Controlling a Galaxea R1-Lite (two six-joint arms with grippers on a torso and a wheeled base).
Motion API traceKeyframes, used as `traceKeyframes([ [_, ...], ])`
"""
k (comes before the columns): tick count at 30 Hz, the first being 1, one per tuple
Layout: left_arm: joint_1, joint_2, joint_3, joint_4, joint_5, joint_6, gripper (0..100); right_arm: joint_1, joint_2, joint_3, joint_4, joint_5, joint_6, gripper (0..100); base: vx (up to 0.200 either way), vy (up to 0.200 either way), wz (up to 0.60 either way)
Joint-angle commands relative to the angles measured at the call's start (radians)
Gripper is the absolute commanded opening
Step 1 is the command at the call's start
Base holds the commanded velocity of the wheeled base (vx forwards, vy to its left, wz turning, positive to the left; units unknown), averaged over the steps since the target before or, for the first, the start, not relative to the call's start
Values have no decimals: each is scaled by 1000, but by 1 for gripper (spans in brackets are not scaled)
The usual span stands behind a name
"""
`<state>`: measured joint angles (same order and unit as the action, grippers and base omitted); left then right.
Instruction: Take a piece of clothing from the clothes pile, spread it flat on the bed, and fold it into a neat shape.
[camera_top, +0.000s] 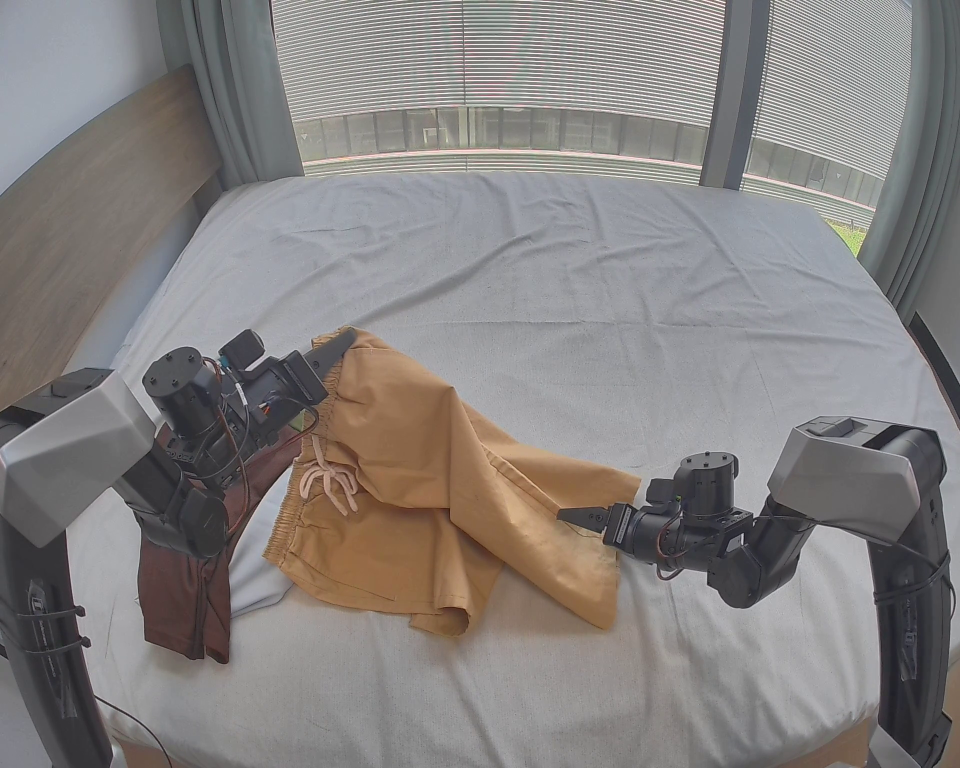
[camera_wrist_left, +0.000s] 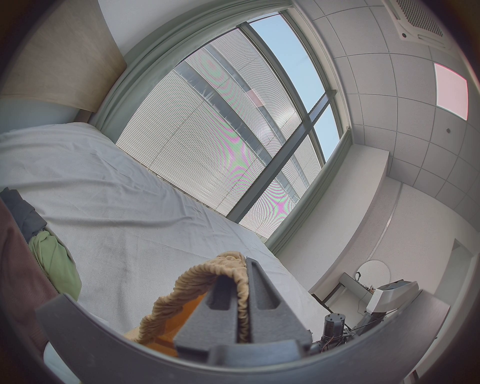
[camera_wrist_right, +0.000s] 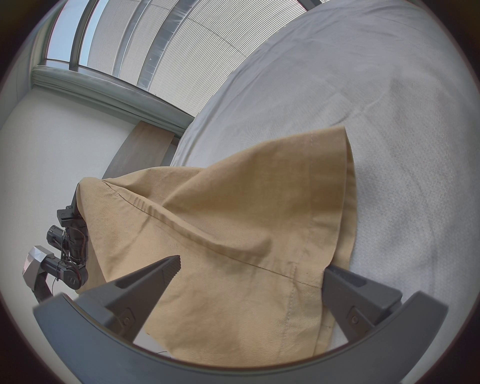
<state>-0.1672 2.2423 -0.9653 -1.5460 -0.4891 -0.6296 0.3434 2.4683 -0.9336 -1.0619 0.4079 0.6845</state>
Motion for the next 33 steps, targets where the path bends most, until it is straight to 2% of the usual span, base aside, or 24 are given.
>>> traceKeyframes([
  [1, 0, -1, 0, 0, 0, -1, 0, 2, 27, -13, -3, 0, 0, 100, 0, 0, 0],
  [8, 0, -1, -1, 0, 0, -1, 0, 12, 78, -30, -98, 0, 4, 100, 0, 0, 0],
  [15, 0, 0, 0, 0, 0, 1, 0, 14, 78, -24, -101, 0, 6, 100, 0, 0, 0],
  [16, 0, 0, -1, 0, 1, -1, 0, 14, 78, -22, -101, 0, 7, 0, 0, 0, 0],
  [26, 0, 2, -1, 0, 1, -1, 0, 6, 63, 33, -176, 2, 7, 0, 0, 0, 0],
  [33, 0, -3, -9, 0, 1, -2, 0, -14, -55, 131, -254, 5, 26, 0, 0, 0, 0],
])
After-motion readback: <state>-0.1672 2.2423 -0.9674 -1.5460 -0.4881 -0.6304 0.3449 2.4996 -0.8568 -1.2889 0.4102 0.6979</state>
